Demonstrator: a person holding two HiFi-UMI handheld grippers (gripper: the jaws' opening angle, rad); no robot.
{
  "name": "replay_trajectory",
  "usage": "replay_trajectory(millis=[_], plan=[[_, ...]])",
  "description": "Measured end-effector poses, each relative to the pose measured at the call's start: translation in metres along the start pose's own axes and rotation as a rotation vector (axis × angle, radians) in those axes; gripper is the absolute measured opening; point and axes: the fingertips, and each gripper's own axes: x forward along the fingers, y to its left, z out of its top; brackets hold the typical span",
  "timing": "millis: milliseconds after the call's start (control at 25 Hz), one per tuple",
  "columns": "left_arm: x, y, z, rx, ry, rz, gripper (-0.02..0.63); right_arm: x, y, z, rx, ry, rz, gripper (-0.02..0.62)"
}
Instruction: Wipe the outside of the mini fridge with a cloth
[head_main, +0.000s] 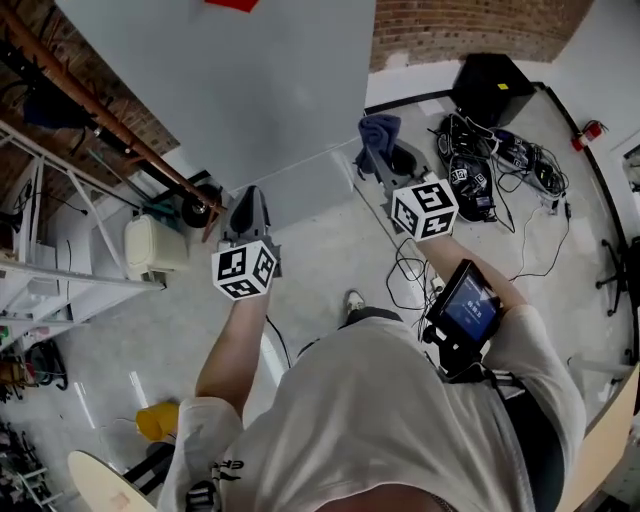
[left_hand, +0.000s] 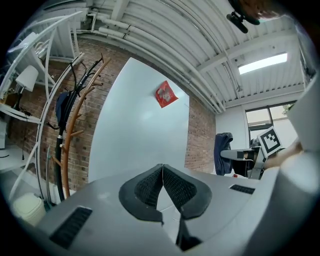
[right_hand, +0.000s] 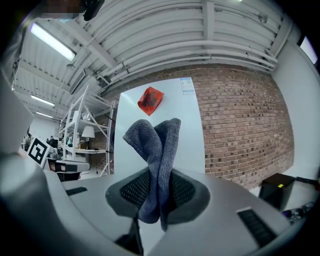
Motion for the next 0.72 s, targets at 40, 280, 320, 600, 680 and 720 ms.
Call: replay_trajectory(millis=[40,280,320,600,680,720], plan=[[-0.009,0.0,0.001,-0.001,-0.004,-0.008,0.003,-0.007,0.01,-0.001,0.0,-0.002,-0.001,0.084],[-0.056,-0.002,0.003,-0.017,-0.023,-0.066,0.003,-0.048,0.066,-0.013,0.06,0.005,-0.044,0.084],[-0.064,-0.003,0.002,-0.017,-0.023,-0.076,0.003,-0.056,0.074,-0.017,0.083,0.007,-0.058,0.084],[-0.117,-0.012,0.005,-0.049,-0.006,-0.131,0.003,-0.117,0.122,-0.034,0.131,0.054,-0.098,0.084],[-0.127,-0.014,0.006,-0.046,-0.002,-0.133,0.003,-0.129,0.129,-0.036,0.133,0.071,-0.101,0.084],[-0.132,-0.016,0.006,-0.046,-0.001,-0.133,0.003,-0.134,0.132,-0.037,0.131,0.077,-0.1,0.084]])
